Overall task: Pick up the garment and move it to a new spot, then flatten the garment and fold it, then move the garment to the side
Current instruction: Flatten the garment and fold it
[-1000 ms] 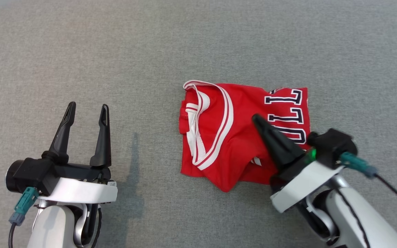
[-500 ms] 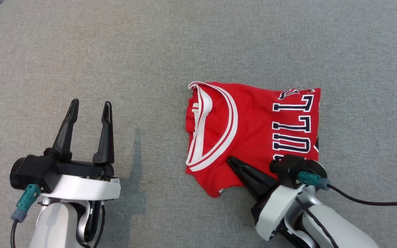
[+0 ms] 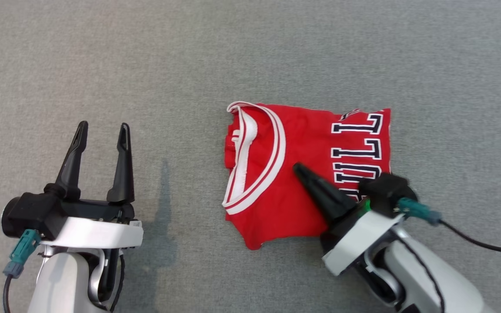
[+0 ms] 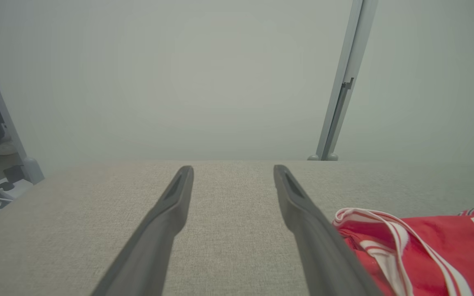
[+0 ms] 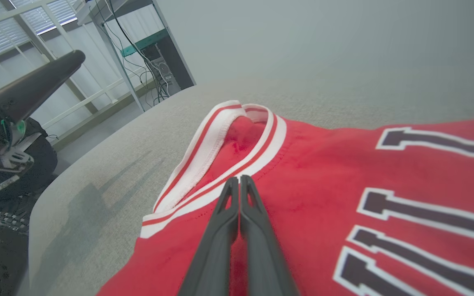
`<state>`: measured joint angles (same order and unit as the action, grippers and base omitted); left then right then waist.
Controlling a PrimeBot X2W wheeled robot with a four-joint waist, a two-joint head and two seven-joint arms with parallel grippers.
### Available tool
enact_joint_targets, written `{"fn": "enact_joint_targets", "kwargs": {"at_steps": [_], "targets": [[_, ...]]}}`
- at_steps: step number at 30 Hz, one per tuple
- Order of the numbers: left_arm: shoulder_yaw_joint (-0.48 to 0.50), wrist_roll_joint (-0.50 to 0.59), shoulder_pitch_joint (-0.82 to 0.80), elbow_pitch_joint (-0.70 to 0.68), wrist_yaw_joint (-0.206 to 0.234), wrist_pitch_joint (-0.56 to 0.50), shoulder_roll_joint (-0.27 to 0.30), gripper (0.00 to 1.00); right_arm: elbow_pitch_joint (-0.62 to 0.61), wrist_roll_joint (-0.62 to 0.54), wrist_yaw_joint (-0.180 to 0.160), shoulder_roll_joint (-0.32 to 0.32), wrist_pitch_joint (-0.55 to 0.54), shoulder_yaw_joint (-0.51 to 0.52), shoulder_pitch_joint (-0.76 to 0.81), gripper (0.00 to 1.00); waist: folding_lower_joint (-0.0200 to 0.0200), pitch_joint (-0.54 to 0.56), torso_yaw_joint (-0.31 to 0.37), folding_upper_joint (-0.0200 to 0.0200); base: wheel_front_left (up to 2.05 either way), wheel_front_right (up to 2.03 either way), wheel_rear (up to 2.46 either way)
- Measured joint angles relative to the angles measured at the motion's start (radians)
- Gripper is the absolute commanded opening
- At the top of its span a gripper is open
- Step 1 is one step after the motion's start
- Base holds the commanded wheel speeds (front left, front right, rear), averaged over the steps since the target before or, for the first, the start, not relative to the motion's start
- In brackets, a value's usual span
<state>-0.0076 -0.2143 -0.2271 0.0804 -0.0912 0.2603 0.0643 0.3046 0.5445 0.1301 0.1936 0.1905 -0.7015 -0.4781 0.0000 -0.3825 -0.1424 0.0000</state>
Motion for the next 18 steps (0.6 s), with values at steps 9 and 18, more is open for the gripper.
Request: {"fn": "enact_joint_targets", "kwargs": {"at_steps": [9, 18], "targets": [[0.027, 0.003, 0.015, 0.005, 0.006, 0.000, 0.017, 1.00, -0.133, -0.030, 0.001, 0.029, 0.015, 0.245, 0.079, 0.00, 0.0000, 0.040, 0.053, 0.0000, 0.00, 0.00, 0.00], [0.032, 0.007, 0.041, 0.007, 0.013, -0.002, 0.033, 1.00, -0.211, -0.125, 0.001, 0.016, 0.002, 0.551, 0.167, 1.00, 0.0000, 0.090, 0.080, 0.0000, 0.00, 0.00, 0.00]]}}
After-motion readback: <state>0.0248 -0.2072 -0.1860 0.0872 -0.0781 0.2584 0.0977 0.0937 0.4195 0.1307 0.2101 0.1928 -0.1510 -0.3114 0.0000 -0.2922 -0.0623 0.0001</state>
